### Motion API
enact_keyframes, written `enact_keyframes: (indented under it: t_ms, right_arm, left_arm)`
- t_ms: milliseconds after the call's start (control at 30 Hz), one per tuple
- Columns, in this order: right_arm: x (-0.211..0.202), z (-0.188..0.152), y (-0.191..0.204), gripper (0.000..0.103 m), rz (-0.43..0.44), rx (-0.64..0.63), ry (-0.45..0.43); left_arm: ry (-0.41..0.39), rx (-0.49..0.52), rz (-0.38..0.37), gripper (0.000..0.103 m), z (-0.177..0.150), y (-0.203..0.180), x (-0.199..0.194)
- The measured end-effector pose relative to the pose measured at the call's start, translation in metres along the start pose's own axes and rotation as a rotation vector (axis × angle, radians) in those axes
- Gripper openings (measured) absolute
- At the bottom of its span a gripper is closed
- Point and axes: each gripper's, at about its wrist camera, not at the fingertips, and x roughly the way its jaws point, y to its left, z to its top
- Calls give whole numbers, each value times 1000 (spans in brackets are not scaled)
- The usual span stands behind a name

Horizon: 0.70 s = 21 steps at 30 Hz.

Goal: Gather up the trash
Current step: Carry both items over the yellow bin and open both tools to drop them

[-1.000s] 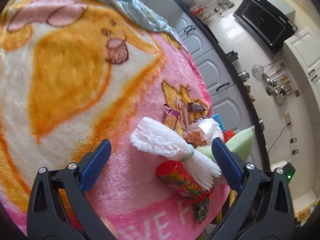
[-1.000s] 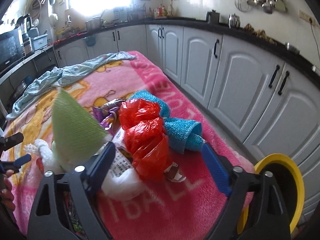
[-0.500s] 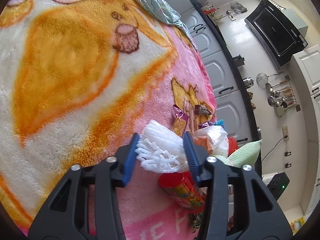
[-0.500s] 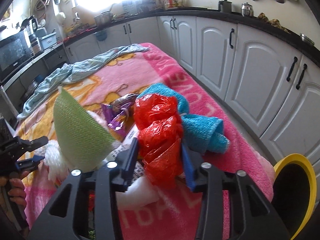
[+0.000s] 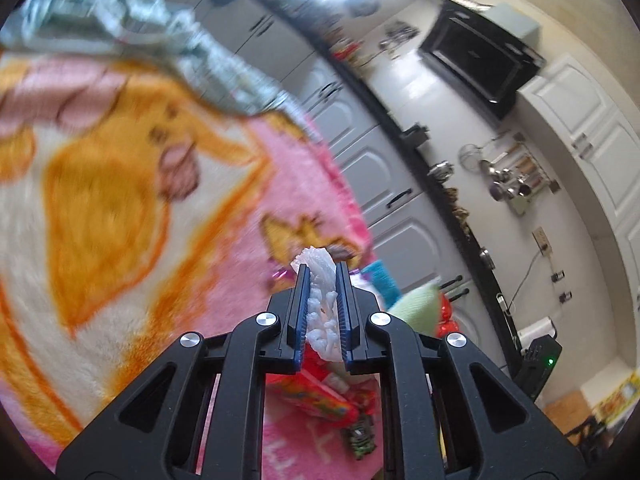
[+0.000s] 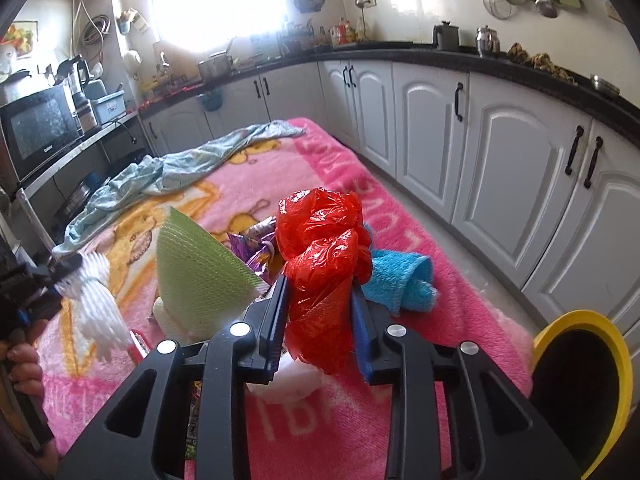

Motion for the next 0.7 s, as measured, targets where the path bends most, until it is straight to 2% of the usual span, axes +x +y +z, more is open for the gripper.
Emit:
enact_keyframes:
  t_ms: [267, 700]
  right_arm:
    - [-37, -6, -20, 28, -21, 26, -34]
    - [-100, -16, -58, 28, -93, 52, -103]
  left_arm:
    - [-62, 194, -25, 8, 0, -62, -11]
    - [-8, 367, -98, 8, -25, -136, 18]
